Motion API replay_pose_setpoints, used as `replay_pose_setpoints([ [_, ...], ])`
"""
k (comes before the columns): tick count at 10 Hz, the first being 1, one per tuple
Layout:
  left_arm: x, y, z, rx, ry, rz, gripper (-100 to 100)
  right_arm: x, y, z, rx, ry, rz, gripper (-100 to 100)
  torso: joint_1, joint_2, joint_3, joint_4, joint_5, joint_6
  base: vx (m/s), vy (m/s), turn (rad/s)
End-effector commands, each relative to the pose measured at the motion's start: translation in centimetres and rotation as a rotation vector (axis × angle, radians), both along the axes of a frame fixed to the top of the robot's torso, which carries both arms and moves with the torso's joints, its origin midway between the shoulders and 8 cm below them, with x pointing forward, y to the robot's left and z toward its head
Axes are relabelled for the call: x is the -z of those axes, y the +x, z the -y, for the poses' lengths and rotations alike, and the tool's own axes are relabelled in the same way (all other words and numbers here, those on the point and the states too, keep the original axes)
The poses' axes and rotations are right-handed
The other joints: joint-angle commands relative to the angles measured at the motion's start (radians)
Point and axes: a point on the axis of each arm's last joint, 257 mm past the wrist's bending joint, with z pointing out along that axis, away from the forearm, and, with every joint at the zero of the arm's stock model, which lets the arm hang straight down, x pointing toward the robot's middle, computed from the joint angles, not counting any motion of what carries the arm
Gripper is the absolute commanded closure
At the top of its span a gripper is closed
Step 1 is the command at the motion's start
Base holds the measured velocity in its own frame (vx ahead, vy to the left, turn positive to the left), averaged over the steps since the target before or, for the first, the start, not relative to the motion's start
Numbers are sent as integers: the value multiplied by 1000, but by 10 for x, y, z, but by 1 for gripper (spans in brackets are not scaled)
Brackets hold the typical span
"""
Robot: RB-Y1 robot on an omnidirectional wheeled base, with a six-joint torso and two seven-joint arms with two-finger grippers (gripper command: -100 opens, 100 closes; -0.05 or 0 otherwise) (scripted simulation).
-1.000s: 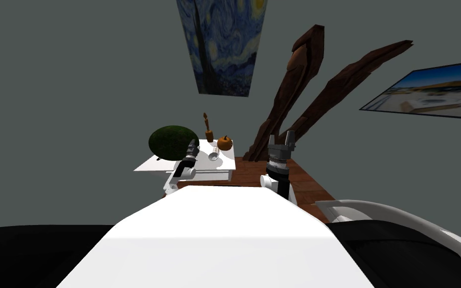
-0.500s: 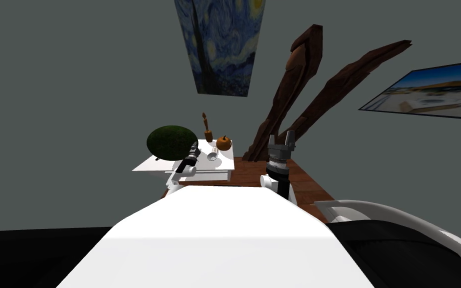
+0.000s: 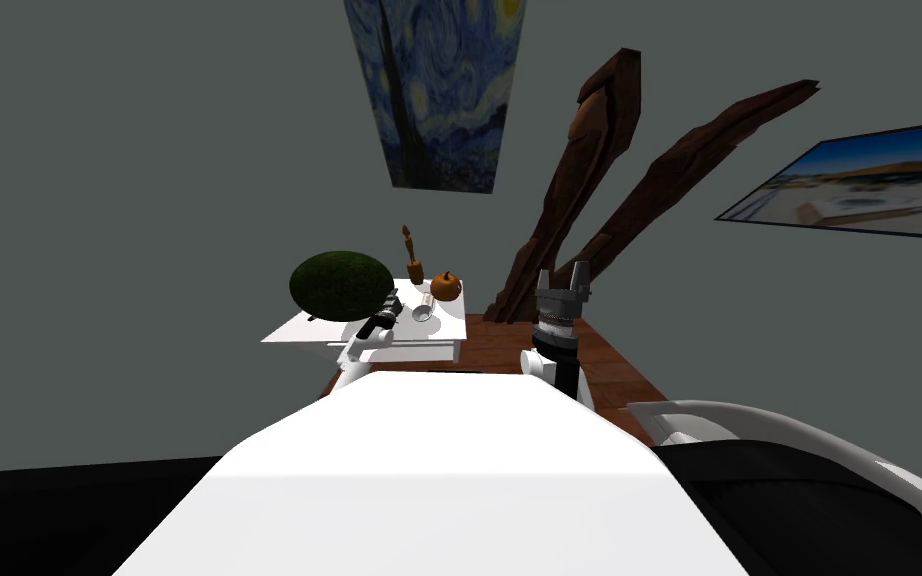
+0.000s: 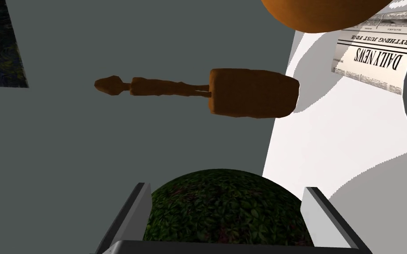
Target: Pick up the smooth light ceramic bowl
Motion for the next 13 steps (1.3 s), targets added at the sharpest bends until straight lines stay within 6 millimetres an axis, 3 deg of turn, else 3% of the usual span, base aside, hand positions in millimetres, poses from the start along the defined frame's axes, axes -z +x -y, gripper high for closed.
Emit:
replay_pose_setpoints([
  [1, 22, 4, -6, -6, -16, -68, -100, 0, 0, 0, 0, 0, 0, 0, 0, 0, 0, 0, 0, 0, 11, -42, 2],
  [13, 132, 3, -27, -46, -88, -445, -100, 0, 0, 0, 0, 0, 0, 0, -1, -1, 0, 0, 0, 0, 11, -42, 0],
])
